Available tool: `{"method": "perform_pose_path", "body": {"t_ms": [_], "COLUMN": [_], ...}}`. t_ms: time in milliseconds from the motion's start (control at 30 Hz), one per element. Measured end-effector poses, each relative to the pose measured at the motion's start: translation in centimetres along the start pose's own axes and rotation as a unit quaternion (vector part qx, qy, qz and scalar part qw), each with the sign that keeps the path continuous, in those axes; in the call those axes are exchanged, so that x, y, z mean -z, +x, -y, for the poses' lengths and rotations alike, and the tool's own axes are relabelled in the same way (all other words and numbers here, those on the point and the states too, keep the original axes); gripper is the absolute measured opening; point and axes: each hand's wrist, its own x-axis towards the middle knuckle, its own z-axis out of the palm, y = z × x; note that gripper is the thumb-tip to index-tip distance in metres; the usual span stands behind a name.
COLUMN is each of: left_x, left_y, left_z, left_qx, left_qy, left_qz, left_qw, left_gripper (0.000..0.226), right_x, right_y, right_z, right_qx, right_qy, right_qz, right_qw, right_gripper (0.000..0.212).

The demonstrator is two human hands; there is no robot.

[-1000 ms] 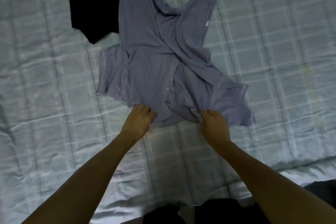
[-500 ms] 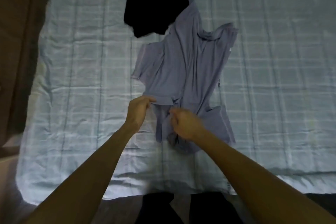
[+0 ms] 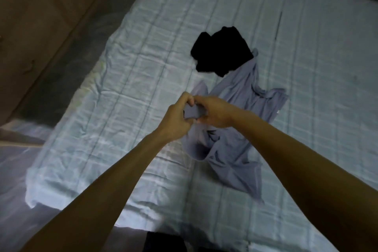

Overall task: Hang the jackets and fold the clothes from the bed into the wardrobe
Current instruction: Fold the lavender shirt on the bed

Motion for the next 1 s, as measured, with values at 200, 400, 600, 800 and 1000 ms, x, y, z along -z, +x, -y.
{"method": "perform_pose_path", "body": {"t_ms": [200,400,600,800,1000], "left_x": [2.6,2.0,-1.1,-5.5,-6.1], "left_y": [1.4,0.8,1.8,3.0,0.2], "left_z": [-3.3,-4.6,-9.3,-18.4,-27.6], "left_qx": [0.021,0.036,0.054,-0.018,-0.144], "left_qy": [-0.108,0.008,0.067,-0.172,0.027], "left_qz": [-0.044,0.094,0.018,-0.064,-0.176], "left_qw": [0.993,0.995,0.996,0.983,0.973], "left_gripper": [0.046,0.060,0.029,0.051,0.018], "right_x": [5.9,12.8,17.9,20.3,21.4], "right_y": [-1.1,-6.0,-13.5,-22.3,-32.5], "right_z": [2.0,2.5,2.4,2.4,1.6], "right_qx": [-0.008,-0.049,-0.057,-0.057,-0.069], "right_qy": [0.035,0.129,0.212,0.254,0.242], "right_qz": [-0.141,-0.338,-0.414,-0.533,-0.672], "right_qw": [0.989,0.931,0.884,0.805,0.697], "right_gripper": [0.028,0.025,0.028,0.030,0.024]}}
